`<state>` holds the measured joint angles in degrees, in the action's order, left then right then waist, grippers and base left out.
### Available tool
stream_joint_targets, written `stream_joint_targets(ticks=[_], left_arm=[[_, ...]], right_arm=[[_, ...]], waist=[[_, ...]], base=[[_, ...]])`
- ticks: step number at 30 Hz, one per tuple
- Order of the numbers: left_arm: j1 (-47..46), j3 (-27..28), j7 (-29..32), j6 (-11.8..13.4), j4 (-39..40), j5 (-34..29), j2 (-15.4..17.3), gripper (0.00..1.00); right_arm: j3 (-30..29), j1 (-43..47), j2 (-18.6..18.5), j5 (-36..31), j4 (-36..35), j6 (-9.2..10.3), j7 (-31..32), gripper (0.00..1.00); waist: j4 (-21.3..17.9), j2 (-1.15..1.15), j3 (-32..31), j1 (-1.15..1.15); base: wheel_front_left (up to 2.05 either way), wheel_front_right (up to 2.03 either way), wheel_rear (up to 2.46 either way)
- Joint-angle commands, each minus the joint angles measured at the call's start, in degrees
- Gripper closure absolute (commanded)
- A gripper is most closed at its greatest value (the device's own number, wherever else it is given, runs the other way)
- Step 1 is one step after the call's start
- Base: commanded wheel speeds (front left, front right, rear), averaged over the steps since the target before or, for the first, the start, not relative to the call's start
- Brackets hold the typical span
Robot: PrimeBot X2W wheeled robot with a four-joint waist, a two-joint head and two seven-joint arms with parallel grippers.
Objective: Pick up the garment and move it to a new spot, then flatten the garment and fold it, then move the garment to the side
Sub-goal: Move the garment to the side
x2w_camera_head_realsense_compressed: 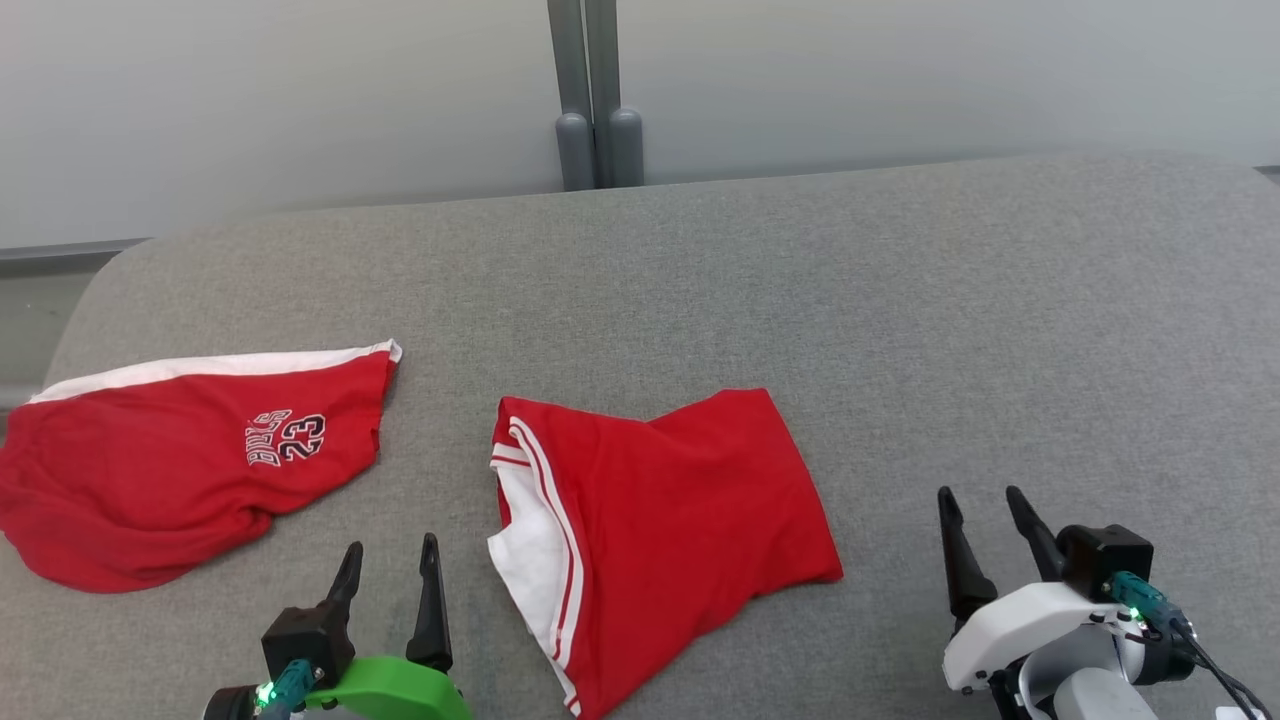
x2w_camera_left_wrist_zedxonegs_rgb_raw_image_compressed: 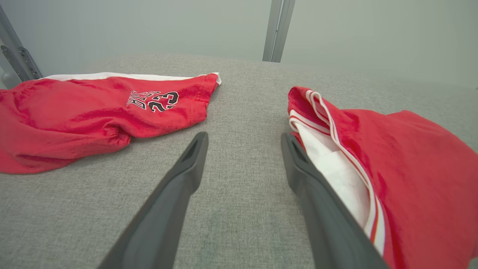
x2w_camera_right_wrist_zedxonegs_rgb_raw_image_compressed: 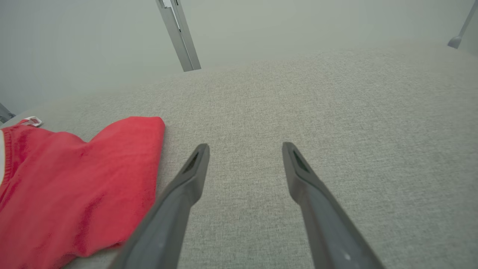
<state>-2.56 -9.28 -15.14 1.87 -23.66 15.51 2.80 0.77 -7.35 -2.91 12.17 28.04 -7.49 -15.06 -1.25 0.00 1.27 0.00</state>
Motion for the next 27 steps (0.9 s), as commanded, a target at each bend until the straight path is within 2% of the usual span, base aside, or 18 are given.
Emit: stream_joint_targets(ticks=[1, 6, 12, 20, 27], left_arm=[[0.15, 0.03, 0.03, 0.18, 0.2, 0.01, 0.22, 0.0], [-0.56, -0.58, 0.03, 0.04, 0.08, 0.78, 0.22, 0.0], [-1.98, -1.27, 0.02, -0.15, -0.35, 1.48, 0.22, 0.0], [-2.86, -1.56, 0.03, -0.03, -0.18, 2.23, 0.22, 0.0], [-3.0, -0.97, 0.03, -0.32, -0.01, 1.79, 0.21, 0.0]], right_arm=[[0.98, -0.44, -0.03, 0.55, 0.49, 0.01, -0.12, 0.0], [5.98, -2.84, -0.05, 3.08, 2.44, 0.01, -0.12, 0.0], [11.29, -8.33, -0.06, 5.93, 7.96, 0.01, -0.12, 0.0], [12.0, -13.85, -0.08, 7.02, 14.84, 0.01, -0.12, 0.0], [12.12, -16.07, -0.08, 7.71, 20.57, 0.01, -0.12, 0.0]], waist=[[0.53, 0.0, 0.55, 0.0], [1.97, 0.0, 1.96, 0.0], [4.78, 0.0, 3.53, 0.0], [8.48, 0.0, 5.05, 0.0], [9.47, 0.0, 5.84, 0.0]], base=[[0.0, 0.0, 0.0], [0.0, 0.0, 0.0], [0.0, 0.0, 0.0], [0.0, 0.0, 0.0], [0.0, 0.0, 0.0]])
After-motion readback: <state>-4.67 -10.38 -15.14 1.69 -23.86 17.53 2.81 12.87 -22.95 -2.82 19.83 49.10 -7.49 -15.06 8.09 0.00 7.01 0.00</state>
